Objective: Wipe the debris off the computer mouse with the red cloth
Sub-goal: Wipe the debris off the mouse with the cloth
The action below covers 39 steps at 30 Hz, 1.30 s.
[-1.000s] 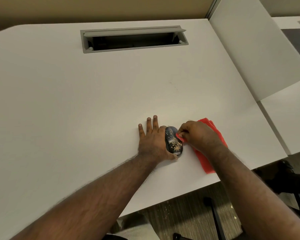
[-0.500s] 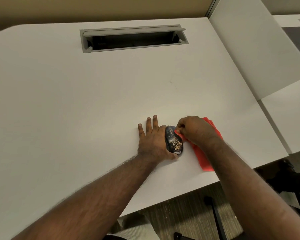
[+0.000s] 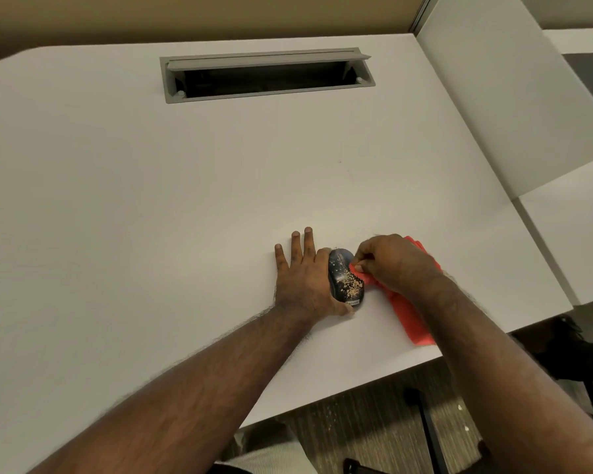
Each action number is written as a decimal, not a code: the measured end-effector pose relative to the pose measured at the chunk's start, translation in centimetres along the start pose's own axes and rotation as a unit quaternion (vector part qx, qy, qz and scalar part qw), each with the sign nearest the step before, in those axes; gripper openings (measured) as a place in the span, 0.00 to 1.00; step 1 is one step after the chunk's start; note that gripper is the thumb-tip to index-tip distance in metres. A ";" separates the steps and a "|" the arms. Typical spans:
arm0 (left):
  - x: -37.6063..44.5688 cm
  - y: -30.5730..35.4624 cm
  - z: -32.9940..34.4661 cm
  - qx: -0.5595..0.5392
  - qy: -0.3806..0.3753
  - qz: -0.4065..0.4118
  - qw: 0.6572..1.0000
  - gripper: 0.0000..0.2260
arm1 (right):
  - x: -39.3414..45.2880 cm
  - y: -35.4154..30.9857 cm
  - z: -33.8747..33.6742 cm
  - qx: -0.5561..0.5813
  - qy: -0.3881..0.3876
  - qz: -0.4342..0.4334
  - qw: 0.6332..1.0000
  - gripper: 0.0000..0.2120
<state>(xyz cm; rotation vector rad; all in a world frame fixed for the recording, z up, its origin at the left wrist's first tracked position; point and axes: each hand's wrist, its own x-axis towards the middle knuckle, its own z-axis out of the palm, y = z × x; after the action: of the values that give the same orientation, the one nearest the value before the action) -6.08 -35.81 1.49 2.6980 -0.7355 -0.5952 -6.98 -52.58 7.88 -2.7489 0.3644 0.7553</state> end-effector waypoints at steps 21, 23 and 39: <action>0.1 -0.1 0.2 -0.001 0.004 0.002 1.000 0.53 | -3.1 1.8 2.6 0.077 0.103 -0.096 0.987 0.04; 0.2 -0.1 0.3 0.002 0.002 0.002 1.000 0.54 | -3.6 2.2 2.9 0.073 0.107 -0.104 0.986 0.04; 0.3 -0.1 0.1 0.011 -0.009 0.002 1.000 0.55 | -5.3 3.0 4.6 -0.032 0.084 -0.114 0.989 0.06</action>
<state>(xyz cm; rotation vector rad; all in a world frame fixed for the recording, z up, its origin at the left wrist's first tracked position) -5.84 -35.90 1.26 2.7139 -0.7557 -0.6156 -14.43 -53.01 6.32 -2.8579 0.0558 0.4882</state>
